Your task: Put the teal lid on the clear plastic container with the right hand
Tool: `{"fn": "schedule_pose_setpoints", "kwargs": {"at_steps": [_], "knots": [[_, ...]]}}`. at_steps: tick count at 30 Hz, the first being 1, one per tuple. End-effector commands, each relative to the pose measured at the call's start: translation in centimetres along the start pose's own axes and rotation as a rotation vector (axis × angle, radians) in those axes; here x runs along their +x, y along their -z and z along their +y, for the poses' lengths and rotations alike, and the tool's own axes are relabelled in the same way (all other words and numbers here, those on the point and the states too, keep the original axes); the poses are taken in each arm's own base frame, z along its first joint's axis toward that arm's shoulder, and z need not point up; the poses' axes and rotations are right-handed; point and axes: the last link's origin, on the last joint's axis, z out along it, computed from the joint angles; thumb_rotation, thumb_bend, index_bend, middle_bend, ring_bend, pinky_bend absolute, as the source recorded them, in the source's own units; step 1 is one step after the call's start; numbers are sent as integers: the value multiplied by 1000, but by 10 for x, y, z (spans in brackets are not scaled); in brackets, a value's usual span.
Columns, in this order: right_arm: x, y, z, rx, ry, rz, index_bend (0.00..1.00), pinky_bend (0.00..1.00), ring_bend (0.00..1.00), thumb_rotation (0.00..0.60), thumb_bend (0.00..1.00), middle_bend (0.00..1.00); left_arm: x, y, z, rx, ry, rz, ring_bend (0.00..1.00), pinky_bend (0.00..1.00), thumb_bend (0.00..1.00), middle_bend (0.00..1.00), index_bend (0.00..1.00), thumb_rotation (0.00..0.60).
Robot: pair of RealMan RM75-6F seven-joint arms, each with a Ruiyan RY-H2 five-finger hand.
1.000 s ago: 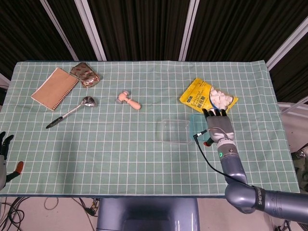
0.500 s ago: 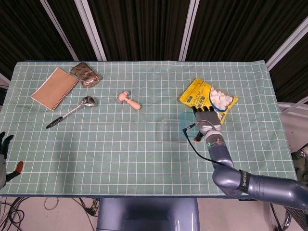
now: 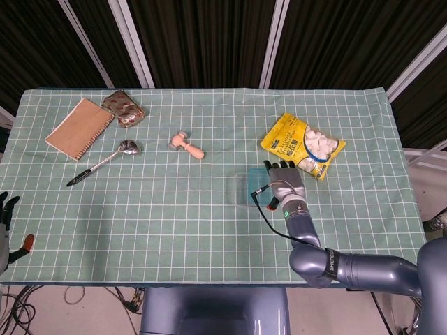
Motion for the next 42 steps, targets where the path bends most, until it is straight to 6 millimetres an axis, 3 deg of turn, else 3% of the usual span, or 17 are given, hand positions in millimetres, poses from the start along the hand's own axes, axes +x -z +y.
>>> {"fn": "schedule_pose_setpoints", "kwargs": {"at_steps": [1,42], "knots": [[-1,-2,-4,-4,-10,4,0,0,67,600,187,442,0,0,0,0,1,-2,0,0,317,0,106,600],[-22,-10,-38,10,-35,-4,0,0,67,600,187,445,2,-2,-2,3,17,-13,0,0,318,0,106,600]]}}
